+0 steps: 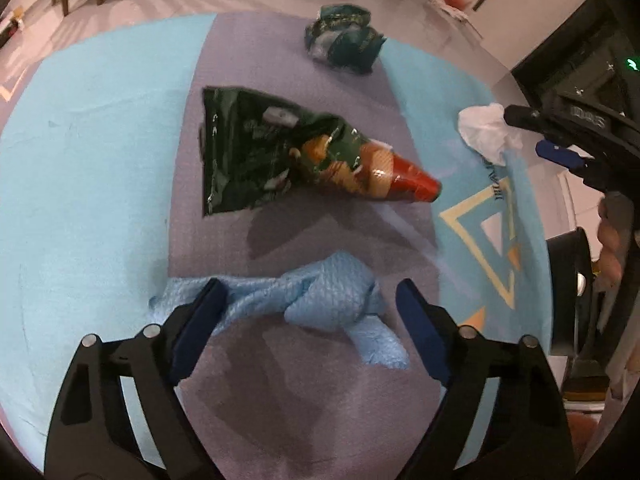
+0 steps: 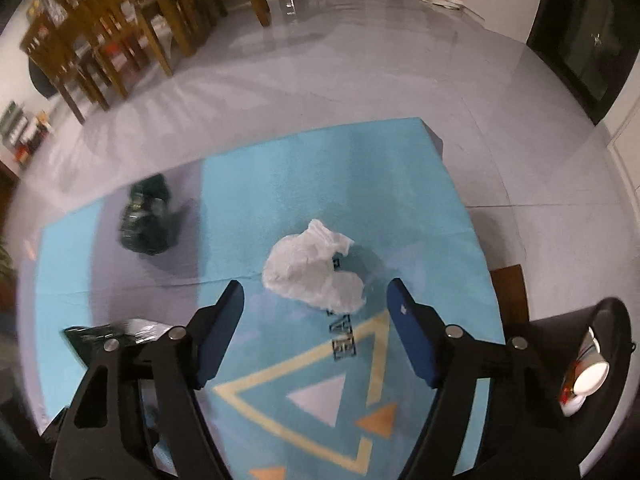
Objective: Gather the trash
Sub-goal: 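Grasp the blue cloth with the left gripper while the right grasps the white tissue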
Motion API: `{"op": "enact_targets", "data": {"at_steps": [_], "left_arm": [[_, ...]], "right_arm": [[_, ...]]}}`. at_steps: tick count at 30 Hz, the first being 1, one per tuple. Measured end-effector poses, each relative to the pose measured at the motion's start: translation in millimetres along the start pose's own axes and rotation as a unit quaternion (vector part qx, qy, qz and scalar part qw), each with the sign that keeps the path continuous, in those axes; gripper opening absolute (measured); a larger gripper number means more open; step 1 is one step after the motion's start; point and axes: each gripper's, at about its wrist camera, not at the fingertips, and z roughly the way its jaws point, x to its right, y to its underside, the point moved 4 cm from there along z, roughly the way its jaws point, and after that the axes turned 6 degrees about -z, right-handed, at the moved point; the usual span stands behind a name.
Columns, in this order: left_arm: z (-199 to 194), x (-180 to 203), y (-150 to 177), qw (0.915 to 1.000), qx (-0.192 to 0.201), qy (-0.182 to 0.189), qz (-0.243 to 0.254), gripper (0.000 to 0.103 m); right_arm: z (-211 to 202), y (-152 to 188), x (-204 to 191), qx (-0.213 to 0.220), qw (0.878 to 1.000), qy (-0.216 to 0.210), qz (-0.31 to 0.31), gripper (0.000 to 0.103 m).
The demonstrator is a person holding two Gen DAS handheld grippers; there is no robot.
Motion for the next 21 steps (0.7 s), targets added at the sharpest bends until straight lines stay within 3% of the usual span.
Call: {"op": "enact_targets", "data": {"at_steps": [3, 6, 8, 11, 14, 21], "left_arm": [[4, 6, 5, 0.9989, 0.011, -0.029, 0.035, 0.079], [4, 8, 6, 0.9983, 0.016, -0.038, 0.041, 0.062], [2, 10, 9, 0.9988, 0.005, -0.029, 0.039, 0.046], [0, 15, 16, 0.9992, -0.007, -0.012, 0.038, 0.043], [-2, 25, 25, 0.9987, -0.009, -0.002, 0.051, 0.042], [-29, 51, 31, 0.997, 0.023, 0.018, 0.072, 0.042]], "right_arm": [[13, 3, -9, 0.002, 1.0, 0.007, -0.016, 0.072], [24, 6, -17, -0.007, 1.0, 0.003, -0.029, 0.064], [30, 9, -19, -0.021, 0.999, 0.003, -0.026, 0.049], [34, 13, -22, -0.033, 0.999, 0.002, -0.02, 0.029], [29, 13, -25, -0.024, 0.999, 0.009, -0.033, 0.018], [1, 15, -22, 0.003, 1.0, -0.018, -0.023, 0.015]]}}
